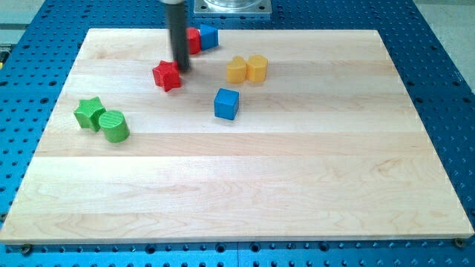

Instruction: Push the red circle into the heart

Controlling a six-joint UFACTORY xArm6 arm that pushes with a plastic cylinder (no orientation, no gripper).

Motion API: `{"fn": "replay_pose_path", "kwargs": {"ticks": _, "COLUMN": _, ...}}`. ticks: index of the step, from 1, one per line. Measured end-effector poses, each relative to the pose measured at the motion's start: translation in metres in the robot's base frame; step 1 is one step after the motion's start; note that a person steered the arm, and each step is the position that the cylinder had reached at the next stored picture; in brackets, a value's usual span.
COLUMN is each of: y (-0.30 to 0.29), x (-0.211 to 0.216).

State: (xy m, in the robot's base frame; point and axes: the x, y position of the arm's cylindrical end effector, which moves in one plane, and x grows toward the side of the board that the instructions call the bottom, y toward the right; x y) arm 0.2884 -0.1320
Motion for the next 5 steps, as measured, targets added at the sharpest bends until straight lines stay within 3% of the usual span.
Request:
{"fn": "replay_pose_path", "kwargs": {"ticks": 1, "y": -0.031, "x": -0.037}}
{"fn": "replay_pose_path", "kwargs": {"ticks": 2, "y": 0.037, "x": -0.083}}
{"fn": "replay_pose_path", "kwargs": {"ticks": 3, "y": 0.1, "x": -0.085}}
{"fn": "replay_pose_path", "kwargs": {"ticks": 4, "y": 0.105, "x": -0.086}}
{"fn": "replay_pose_path", "kwargs": {"ticks": 5, "y": 0.044, "x": -0.074}}
